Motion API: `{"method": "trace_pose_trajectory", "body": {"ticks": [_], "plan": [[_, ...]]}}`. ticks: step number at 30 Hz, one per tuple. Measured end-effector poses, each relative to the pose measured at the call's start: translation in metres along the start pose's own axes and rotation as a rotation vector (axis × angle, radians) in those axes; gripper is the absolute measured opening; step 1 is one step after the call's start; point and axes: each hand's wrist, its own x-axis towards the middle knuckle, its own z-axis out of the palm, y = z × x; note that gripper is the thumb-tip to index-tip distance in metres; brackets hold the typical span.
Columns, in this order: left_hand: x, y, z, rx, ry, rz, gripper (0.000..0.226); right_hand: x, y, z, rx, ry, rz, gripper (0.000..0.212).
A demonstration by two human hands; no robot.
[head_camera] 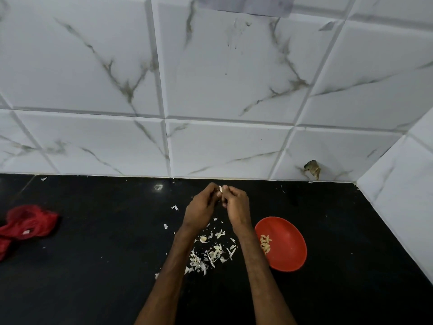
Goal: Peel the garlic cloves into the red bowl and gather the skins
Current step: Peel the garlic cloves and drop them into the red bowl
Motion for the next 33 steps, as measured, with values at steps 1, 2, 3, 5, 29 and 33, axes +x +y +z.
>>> {"method": "trace_pose_trajectory", "body": {"ticks": [1,2,3,5,29,33], "plan": [[0.0,0.001,0.0,-0.017,0.008,0.008,0.007,0.001,-0.002,-0.001,0.047,-0.025,0.016,0.039],[0.0,0.002,0.0,-0.046,0.009,0.021,0.006,0.0,-0.004,-0.003,0.086,-0.051,0.027,0.041],[0.0,0.003,0.0,-0.08,0.008,0.041,0.009,0.0,-0.005,-0.004,0.116,-0.071,0.037,0.042],[0.0,0.005,0.0,-0.116,0.019,0.086,0.01,-0.001,-0.007,-0.008,0.142,-0.096,0.053,0.043],[0.004,0.027,0.012,-0.596,0.019,-0.174,0.034,0.001,-0.005,-0.011,-0.075,0.099,-0.279,0.006],[0.001,0.03,0.01,-0.629,-0.03,-0.224,0.038,0.002,-0.005,-0.012,-0.091,0.083,-0.294,0.006]]}}
